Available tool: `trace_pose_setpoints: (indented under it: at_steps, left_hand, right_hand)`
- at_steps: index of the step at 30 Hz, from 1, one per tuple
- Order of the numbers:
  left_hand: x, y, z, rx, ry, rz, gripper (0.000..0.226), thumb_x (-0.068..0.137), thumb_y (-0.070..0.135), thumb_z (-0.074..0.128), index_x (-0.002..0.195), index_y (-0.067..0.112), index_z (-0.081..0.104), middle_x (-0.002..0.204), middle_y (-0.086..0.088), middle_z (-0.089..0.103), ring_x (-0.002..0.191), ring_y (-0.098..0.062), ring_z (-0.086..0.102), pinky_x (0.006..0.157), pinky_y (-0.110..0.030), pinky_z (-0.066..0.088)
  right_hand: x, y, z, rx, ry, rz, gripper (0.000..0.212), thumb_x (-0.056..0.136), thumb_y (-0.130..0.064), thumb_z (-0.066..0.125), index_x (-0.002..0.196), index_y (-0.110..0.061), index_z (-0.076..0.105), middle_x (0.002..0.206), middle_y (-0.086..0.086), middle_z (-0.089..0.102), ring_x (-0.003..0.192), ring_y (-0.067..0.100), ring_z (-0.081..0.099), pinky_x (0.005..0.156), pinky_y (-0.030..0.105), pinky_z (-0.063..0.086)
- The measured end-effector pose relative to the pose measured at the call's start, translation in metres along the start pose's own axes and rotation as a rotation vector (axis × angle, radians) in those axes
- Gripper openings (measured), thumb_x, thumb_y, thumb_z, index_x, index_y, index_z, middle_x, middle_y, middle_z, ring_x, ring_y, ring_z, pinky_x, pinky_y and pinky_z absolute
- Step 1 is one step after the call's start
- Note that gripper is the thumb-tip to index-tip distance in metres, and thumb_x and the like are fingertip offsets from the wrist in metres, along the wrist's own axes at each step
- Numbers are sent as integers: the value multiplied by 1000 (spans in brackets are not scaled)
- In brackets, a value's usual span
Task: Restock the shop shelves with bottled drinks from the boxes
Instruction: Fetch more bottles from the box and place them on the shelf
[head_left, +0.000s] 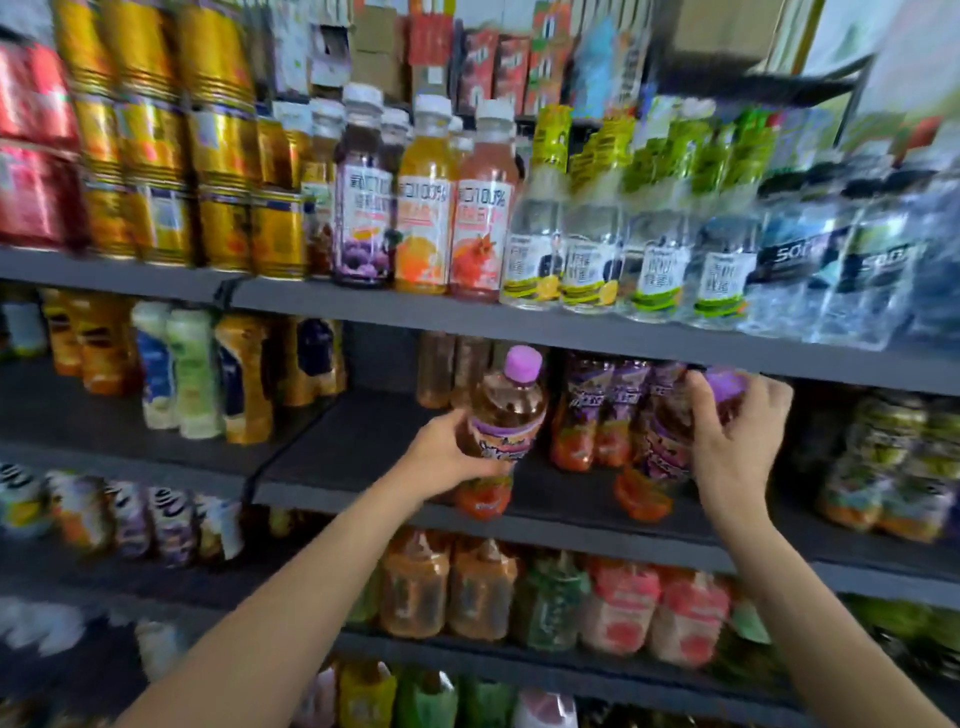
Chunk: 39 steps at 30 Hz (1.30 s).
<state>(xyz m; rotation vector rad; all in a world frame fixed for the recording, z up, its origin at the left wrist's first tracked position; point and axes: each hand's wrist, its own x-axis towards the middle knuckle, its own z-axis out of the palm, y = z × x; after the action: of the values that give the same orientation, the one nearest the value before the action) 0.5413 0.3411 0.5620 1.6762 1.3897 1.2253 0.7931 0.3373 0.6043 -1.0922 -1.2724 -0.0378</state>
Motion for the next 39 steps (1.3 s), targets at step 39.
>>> trace_pose_setpoints:
  at_steps: [39]
  left_hand:
    - [102, 7, 168, 358, 19, -32, 60, 76, 33, 74, 127, 13, 48, 129, -5, 57, 121, -23, 51, 100, -36, 43]
  right_hand:
    - [19, 169, 53, -388, -520, 417, 53, 87, -3, 58, 133, 4, 33, 130, 25, 43, 117, 41, 46, 94, 41, 39]
